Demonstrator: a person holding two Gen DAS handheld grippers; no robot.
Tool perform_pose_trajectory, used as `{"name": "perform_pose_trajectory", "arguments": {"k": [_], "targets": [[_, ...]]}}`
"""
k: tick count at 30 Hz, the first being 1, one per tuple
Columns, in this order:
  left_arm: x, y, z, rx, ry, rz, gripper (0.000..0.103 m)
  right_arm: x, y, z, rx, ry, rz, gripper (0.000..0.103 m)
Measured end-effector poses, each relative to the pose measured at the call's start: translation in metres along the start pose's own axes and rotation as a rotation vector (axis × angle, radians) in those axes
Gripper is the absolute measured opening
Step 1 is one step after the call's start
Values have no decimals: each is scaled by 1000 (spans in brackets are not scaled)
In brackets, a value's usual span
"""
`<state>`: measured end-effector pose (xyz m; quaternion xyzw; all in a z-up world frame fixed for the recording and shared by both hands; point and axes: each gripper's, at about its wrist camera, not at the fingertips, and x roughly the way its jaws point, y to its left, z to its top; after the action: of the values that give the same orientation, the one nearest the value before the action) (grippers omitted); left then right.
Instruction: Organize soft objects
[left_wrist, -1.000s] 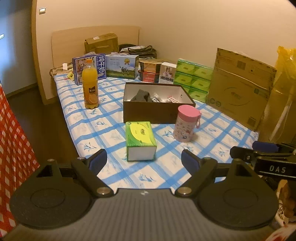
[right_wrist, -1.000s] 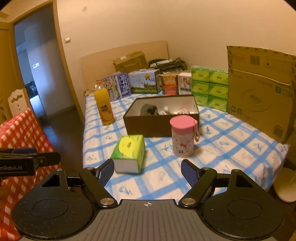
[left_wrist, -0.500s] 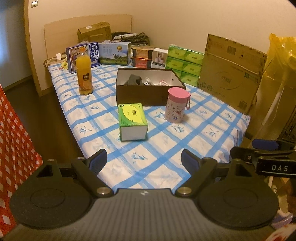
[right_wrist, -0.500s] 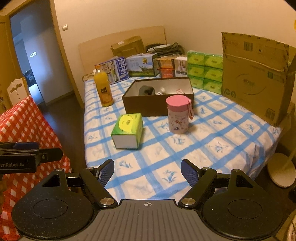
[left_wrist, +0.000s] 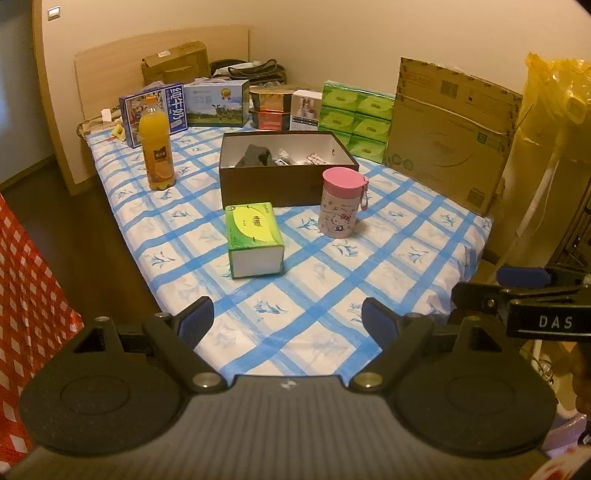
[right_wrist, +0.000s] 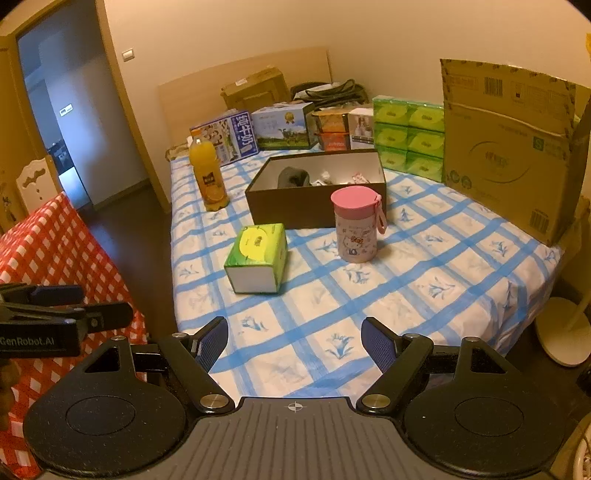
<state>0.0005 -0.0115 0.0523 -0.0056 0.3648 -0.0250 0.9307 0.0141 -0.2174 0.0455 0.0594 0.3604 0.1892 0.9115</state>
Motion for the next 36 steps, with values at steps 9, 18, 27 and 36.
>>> {"name": "perform_pose_trajectory", "arguments": {"k": [9, 18, 27, 36], "targets": [[3, -2, 0, 3, 2, -4, 86, 1, 0, 1, 0, 2, -4, 79], [6, -4, 3, 11, 2, -12, 86, 3, 0, 1, 0, 2, -5, 79], [7, -4, 3, 12, 1, -13, 86, 5, -2, -1, 8, 6, -6, 79], [7, -5, 3, 12, 2, -16, 86, 6, -3, -1, 8, 5, -5, 79]]}}
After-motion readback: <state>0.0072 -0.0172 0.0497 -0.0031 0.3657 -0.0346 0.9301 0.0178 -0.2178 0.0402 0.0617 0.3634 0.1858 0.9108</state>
